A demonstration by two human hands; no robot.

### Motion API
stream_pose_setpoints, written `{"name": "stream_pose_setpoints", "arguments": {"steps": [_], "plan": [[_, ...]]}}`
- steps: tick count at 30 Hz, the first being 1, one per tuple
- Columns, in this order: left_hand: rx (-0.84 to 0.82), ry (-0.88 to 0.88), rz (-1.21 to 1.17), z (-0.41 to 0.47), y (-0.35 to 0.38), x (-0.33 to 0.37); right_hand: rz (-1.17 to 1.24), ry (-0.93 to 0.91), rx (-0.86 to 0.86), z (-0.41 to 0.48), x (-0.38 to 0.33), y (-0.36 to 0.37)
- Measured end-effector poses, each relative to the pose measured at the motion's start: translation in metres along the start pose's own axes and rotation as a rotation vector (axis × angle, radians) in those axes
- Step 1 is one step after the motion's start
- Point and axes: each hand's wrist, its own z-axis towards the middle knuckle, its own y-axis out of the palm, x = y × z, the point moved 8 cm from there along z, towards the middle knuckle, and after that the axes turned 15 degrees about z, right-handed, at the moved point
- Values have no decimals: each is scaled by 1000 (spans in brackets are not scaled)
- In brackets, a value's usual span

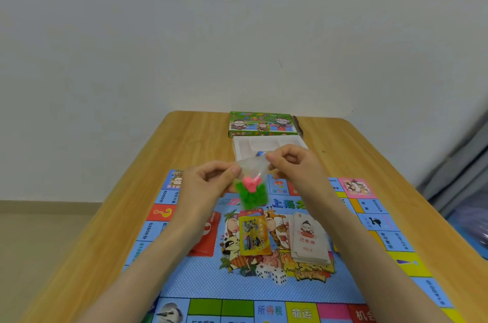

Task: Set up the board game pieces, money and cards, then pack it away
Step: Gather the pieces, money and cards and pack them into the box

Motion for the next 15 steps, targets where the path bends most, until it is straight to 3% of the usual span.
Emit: {"name": "stream_pose_setpoints", "arguments": {"steps": [2,8,13,15], "plan": [[-15,-26,-10,1,1,-3,20,25,16,1,1,-3],[-51,-91,-181,0,8,-4,-168,250,-207,-10,19,23],[-102,-224,-516,-1,17,-6,95,176,33,-3,15,9],[-143,-254,-583,-2,22,-8,281,236,28,-3,18,10]]}}
